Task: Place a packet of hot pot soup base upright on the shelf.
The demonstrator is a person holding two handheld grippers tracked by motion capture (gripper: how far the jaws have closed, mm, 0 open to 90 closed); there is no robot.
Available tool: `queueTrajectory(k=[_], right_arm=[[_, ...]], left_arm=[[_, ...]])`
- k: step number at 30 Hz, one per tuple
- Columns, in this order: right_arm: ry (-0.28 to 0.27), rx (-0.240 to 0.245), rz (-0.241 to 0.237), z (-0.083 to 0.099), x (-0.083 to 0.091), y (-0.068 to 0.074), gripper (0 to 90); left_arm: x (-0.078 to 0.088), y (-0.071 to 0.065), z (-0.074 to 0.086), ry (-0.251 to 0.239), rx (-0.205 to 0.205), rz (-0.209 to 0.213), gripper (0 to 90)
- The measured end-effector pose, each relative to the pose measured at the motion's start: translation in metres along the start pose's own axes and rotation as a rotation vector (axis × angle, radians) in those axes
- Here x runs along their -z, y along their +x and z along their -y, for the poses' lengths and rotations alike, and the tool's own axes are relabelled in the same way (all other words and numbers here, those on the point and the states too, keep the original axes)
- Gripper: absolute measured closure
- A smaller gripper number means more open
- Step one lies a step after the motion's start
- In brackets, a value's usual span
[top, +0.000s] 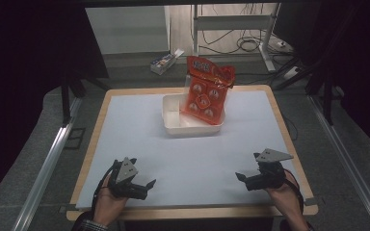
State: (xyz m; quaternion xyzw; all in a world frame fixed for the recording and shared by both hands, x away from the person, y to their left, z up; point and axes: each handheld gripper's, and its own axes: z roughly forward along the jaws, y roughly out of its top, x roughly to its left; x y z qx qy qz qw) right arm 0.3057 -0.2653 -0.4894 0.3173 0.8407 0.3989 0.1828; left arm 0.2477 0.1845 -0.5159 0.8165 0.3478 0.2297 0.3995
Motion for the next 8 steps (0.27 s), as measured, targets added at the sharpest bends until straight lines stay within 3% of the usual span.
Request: queueTrajectory(k=[8], right_arm=[[0.018,-0.024,0.005,0.0048,-0.0038,-0.0063,0.0]], left_arm=[[-0.0008,0.0001,-0.0004,-0.002,-0.001,-0.002,0.7]])
